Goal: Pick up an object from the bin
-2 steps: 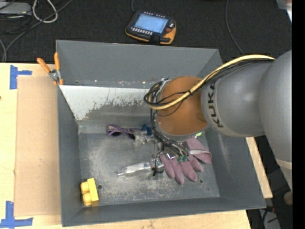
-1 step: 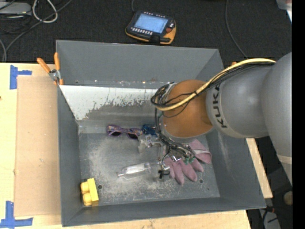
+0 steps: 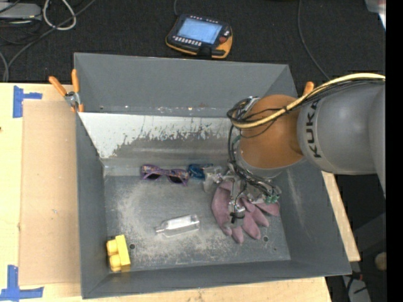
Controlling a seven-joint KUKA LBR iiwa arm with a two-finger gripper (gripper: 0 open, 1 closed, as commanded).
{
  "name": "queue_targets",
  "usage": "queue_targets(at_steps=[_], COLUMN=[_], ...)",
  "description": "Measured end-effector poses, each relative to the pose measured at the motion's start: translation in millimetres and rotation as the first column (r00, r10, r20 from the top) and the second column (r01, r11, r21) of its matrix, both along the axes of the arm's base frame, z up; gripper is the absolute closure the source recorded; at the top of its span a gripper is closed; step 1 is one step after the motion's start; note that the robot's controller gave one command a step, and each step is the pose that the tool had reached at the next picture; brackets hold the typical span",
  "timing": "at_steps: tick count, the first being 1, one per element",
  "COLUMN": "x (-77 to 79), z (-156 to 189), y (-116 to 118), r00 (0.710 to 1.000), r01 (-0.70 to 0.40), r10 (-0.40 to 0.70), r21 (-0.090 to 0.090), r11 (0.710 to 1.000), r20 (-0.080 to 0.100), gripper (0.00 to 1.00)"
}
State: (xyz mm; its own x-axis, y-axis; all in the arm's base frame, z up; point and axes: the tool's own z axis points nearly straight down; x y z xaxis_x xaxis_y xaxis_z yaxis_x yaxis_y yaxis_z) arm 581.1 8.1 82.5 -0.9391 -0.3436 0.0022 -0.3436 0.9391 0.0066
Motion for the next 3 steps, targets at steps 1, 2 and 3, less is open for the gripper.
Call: queue_targets(at_steps=[1, 2, 3], x=[-57.3, 13.4, 13.4], z=[-11.0, -4.6, -4.6], y=[-34.9, -118.7, -118.9], r00=[0.992, 0.993, 0.993], r01=[-0.123, 0.116, 0.118], r10=[0.123, -0.116, -0.118], r21=[0.003, 0.0, 0.0], r11=[0.992, 0.993, 0.993], r20=[-0.008, 0.006, 0.006], gripper=[0.0, 1.0, 1.0])
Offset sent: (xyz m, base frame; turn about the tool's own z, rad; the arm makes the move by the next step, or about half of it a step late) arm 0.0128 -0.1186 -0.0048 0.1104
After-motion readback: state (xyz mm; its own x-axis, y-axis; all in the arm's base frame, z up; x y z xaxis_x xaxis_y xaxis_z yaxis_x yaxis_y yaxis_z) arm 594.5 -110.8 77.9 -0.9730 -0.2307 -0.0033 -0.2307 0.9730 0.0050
